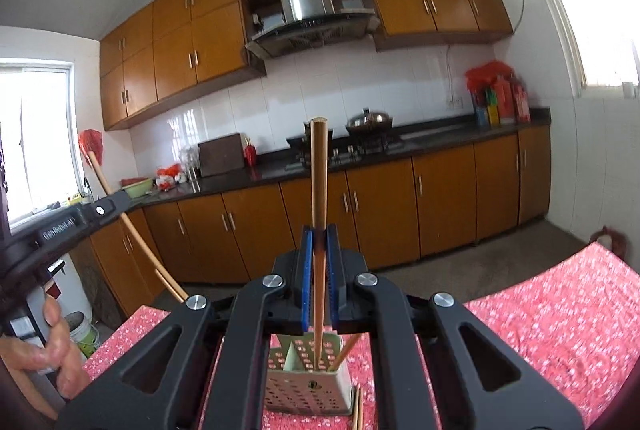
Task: Organize utensils
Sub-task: 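Open both grippers to release the chopsticks into the holder, then lower the right gripper onto a bamboo chopstick while the left gripper grasps another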
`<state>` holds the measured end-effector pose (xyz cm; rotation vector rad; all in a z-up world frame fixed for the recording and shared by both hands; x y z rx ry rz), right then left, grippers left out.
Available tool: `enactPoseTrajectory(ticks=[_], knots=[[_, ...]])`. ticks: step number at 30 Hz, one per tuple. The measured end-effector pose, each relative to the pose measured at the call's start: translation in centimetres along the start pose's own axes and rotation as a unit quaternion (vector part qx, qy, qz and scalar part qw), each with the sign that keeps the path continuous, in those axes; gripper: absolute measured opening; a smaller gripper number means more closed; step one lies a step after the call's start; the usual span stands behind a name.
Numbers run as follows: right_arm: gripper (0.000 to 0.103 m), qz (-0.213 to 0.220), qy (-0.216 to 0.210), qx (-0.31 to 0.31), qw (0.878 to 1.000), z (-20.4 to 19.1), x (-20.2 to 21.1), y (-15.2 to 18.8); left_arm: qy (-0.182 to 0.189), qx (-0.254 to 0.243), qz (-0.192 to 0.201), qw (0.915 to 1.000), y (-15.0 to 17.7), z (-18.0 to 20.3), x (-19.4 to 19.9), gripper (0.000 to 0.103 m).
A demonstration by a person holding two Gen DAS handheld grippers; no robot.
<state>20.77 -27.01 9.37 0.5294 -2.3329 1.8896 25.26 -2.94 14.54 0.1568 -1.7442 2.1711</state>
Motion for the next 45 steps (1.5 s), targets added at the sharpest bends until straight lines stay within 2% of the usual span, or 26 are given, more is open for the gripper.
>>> enactPoseTrajectory(ticks=[4,5,7,8,9,10,17,20,23,26,27,30,33,35,41,44,45], knots=[[0.008,-0.023,0.001,0.001,1.0,-0.1,-0.8,1.1,0.002,-0.003,-0.05,0.9988,2.0,0.0,-2.9,0.008],[0.011,-0.027,0.001,0.0,1.0,-0.1,-0.9,1.3,0.003,-0.003,-0.059,0.9983,2.3,-0.1,-3.3,0.008],[0.029,-0.032,0.002,0.0,0.999,-0.1,-0.8,1.5,0.0,-0.007,-0.066,0.9978,2.8,-0.2,-3.5,0.011],[0.042,-0.032,0.004,-0.001,0.999,0.0,-0.8,1.4,-0.001,-0.009,-0.066,0.9978,3.0,-0.4,-3.4,0.014],[0.043,-0.028,0.005,-0.003,1.0,0.0,-0.6,1.2,-0.003,-0.01,-0.066,0.9978,2.9,-0.4,-3.3,0.016],[0.043,-0.026,0.005,-0.002,1.0,0.0,-0.5,1.1,-0.006,-0.01,-0.064,0.9979,2.8,-0.4,-3.2,0.019],[0.043,-0.008,0.022,-0.008,1.0,0.9,2.5,0.3,-0.02,0.003,-0.049,0.9986,2.4,-2.6,0.3,0.028],[0.043,-0.021,0.034,-0.019,0.999,2.4,3.9,1.3,-0.034,0.005,-0.051,0.9981,3.3,-4.0,2.5,0.035],[0.043,-0.058,0.048,-0.024,0.997,4.1,4.3,3.8,-0.052,0.005,-0.069,0.9963,5.5,-5.9,4.2,0.037],[0.042,-0.127,0.061,-0.022,0.99,5.6,3.0,7.8,-0.071,0.005,-0.109,0.9915,8.6,-8.0,4.5,0.037],[0.037,-0.158,0.058,-0.024,0.985,6.1,2.2,9.5,-0.077,0.002,-0.121,0.9896,9.6,-8.4,4.4,0.037],[0.026,-0.244,0.032,-0.045,0.968,6.9,-0.2,14.1,-0.105,-0.01,-0.188,0.9764,14.3,-9.8,2.9,0.037],[0.022,-0.3,0.011,-0.054,0.952,6.6,-2.2,17.7,-0.111,-0.002,-0.233,0.9662,17.5,-10.7,2.2,0.036],[0.022,-0.321,0.011,-0.047,0.946,6.0,-3.1,19.1,-0.11,0.008,-0.257,0.9601,19.4,-11.3,1.9,0.036],[0.021,-0.356,0.019,-0.026,0.934,4.5,-4.7,21.9,-0.086,0.029,-0.294,0.9514,22.5,-12.2,1.9,0.036],[0.008,-0.354,0.038,-0.007,0.934,4.6,-4.9,21.8,-0.069,0.029,-0.305,0.9495,23.3,-12.1,1.7,0.035],[0.008,-0.353,0.045,-0.006,0.934,5.1,-4.8,21.7,-0.06,0.027,-0.309,0.9486,23.6,-12.0,1.8,0.034]])
Point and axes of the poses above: each gripper's, at about its wrist camera, not at the fingertips, and x roughly against the way its jaws point, z to its right, y to its underside, the point moved 1 cm from there along -x, roughly the way its jaws point, and after that the axes turned 6 degrees about -z, right-handed, at the moved point
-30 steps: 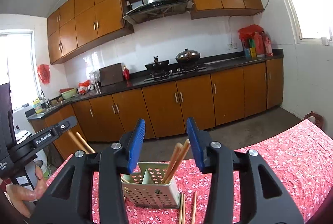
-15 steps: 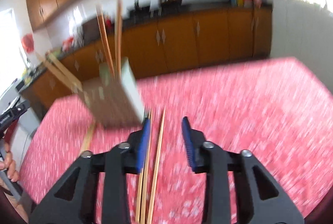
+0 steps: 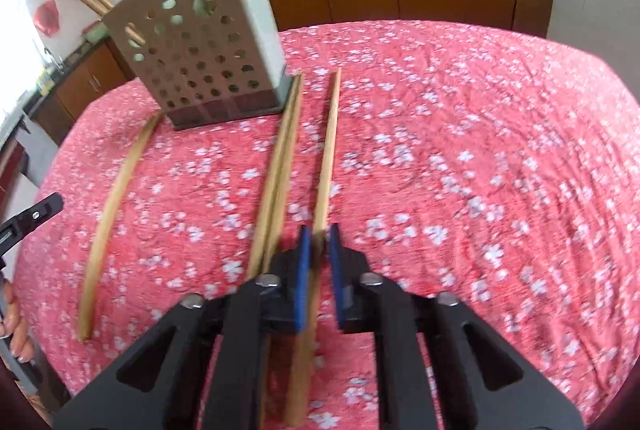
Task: Organize utensils
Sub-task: 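Lower the right gripper onto a bamboo chopstick while the left gripper grasps another, then hold both grasped chopsticks pinched against the cloth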
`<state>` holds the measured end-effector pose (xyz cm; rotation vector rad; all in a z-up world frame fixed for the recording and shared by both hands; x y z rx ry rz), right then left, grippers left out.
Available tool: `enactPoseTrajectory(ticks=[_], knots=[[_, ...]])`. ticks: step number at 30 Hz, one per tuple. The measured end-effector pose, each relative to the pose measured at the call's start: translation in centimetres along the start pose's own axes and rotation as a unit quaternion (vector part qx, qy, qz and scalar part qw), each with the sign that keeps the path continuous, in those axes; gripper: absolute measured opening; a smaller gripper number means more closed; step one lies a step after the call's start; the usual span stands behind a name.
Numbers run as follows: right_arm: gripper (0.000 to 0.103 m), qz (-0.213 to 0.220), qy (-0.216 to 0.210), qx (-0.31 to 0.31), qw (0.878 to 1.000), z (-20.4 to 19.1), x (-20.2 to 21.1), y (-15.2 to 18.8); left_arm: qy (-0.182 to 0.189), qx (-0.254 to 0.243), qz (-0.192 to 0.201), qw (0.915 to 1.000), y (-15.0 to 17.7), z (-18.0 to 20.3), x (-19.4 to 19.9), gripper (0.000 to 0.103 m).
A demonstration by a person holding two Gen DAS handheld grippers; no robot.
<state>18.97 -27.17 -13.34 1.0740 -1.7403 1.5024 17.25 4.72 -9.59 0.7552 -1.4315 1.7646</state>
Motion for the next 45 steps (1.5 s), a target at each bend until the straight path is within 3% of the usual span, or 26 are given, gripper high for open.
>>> enactPoseTrajectory(ticks=[5,9,18,23,34,45], knots=[[0.008,0.008,0.018,-0.047,0.999,2.6,0.1,-0.6,0.027,-0.026,-0.022,0.9991,0.6,1.5,-0.9,0.023],[0.008,0.009,0.02,-0.042,0.999,3.0,0.5,-0.4,0.031,-0.06,-0.039,0.9969,1.5,3.1,-1.4,0.02],[0.008,0.01,0.023,-0.036,0.999,3.1,1.3,-0.3,-0.016,-0.094,-0.057,0.9938,2.4,4.2,-2.5,0.015],[0.008,0.008,0.018,-0.031,0.999,2.4,0.8,0.0,-0.038,-0.087,-0.051,0.9942,1.4,4.1,-3.4,0.009],[0.008,0.025,0.049,-0.021,0.998,2.9,-0.2,-1.6,-0.067,-0.036,-0.031,0.9966,-3.6,-0.3,-6.2,0.009],[0.009,0.036,0.057,-0.023,0.997,3.4,-0.9,-3.0,-0.044,-0.022,-0.009,0.9987,-3.9,-1.7,-5.9,0.01]])
Point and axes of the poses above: each gripper's, at about its wrist camera, not at the fingertips, and x roughly against the way its jaws point, z to its right, y to its underside, the point moved 1 cm from there along -x, roughly the way its jaws point, and after that the axes turned 6 degrees about -z, right-handed, at the moved point
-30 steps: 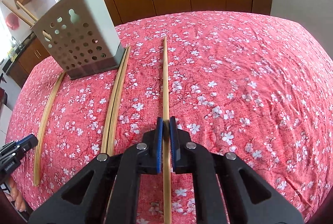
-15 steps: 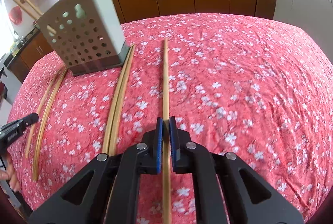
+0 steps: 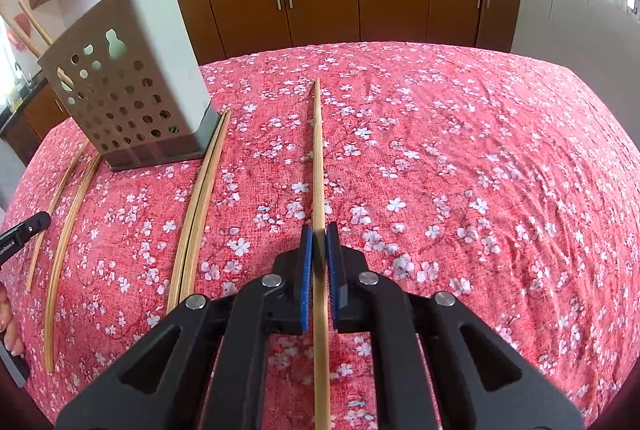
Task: Organize utensils
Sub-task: 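Hold both grasped chopsticks pinched against the cloth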
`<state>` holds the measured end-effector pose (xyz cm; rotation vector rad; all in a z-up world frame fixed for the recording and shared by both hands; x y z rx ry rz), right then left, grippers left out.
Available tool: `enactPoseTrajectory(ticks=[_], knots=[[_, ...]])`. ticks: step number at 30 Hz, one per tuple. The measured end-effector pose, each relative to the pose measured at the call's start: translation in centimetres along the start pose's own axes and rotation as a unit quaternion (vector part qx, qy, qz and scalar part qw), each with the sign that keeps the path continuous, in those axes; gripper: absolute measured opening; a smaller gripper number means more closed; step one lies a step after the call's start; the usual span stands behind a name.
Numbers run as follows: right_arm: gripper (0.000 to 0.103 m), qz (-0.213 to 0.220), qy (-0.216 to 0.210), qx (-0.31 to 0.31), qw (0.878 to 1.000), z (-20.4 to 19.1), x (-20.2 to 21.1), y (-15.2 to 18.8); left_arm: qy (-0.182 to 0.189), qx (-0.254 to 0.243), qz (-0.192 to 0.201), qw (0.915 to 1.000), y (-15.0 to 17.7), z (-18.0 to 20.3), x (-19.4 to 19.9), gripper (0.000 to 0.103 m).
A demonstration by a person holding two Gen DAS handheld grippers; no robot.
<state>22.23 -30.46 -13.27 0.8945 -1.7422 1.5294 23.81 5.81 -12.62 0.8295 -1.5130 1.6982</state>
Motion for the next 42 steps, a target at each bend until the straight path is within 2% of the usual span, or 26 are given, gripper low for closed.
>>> enactPoseTrajectory(ticks=[9,24,42], knots=[[0.009,0.001,0.004,0.003,1.0,-0.2,-0.1,0.4,-0.031,-0.022,-0.001,0.9993,0.1,1.1,-0.4,0.012],[0.009,0.001,-0.001,-0.001,1.0,-0.1,0.1,0.4,-0.009,-0.007,0.0,0.9999,0.1,0.6,-0.5,0.012],[0.009,0.001,-0.006,-0.008,1.0,-0.2,0.3,0.3,-0.009,-0.006,0.0,0.9999,0.0,0.7,-0.5,0.012]])
Point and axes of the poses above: each gripper's, at about its wrist camera, not at the fingertips, and x roughly against the way its jaws point, z to its right, y to its underside, the point moved 1 cm from there along -x, roughly the way its jaws point, and after that the axes turned 6 degrees about -z, right-handed, at the moved point
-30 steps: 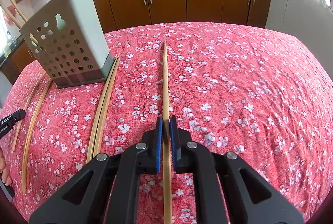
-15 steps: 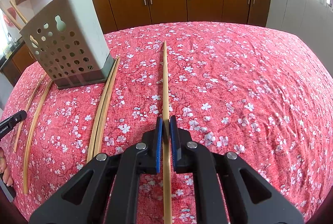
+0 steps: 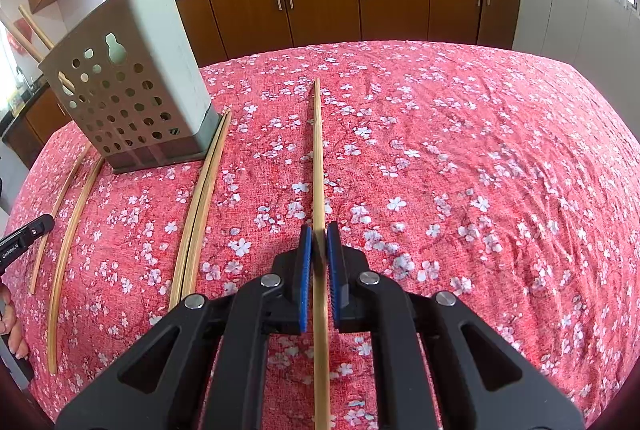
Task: Organize utensils
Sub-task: 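Hold both grasped chopsticks pinched against the cloth, then lift both held chopsticks and carry them above the green utensil holder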
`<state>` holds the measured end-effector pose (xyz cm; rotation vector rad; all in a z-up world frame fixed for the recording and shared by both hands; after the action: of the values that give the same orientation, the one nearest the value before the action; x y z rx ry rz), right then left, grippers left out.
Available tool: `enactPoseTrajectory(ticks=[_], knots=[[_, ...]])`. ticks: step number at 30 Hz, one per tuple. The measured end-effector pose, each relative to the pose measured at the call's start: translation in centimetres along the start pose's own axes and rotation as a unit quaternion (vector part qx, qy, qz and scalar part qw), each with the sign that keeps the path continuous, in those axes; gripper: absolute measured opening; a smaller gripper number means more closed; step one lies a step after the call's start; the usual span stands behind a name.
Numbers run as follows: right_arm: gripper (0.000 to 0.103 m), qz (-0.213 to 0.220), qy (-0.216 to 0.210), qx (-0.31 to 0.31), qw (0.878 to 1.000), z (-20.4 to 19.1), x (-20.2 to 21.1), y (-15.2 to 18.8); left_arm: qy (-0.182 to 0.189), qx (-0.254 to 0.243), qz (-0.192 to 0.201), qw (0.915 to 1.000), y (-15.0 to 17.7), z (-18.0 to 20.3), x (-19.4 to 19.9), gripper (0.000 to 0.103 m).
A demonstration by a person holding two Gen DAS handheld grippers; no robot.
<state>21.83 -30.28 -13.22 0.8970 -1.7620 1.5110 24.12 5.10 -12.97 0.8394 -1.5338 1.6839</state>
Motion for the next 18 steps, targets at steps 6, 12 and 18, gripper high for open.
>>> enactPoseTrajectory(ticks=[6,12,18], knots=[[0.013,-0.001,0.002,0.006,1.0,-0.1,0.3,0.4,0.006,-0.005,-0.001,1.0,0.6,-0.1,0.5,0.016],[0.015,-0.002,0.004,0.016,1.0,-0.5,1.2,1.6,0.006,-0.008,0.0,0.9999,1.9,-0.2,1.4,0.02],[0.013,-0.002,0.004,0.012,1.0,-1.0,1.7,2.5,-0.01,-0.02,-0.002,0.9997,2.9,0.4,1.9,0.018]])
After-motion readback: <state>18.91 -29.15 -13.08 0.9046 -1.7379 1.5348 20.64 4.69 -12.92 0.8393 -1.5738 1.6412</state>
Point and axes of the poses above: each gripper's, at about its wrist camera, not at the fingertips, and x roughly against the way its jaws point, z to its right, y to its underside, the point moved 1 cm from there along -x, roughly the way its jaws point, and after that the axes turned 6 degrees about -z, right-handed, at the moved point
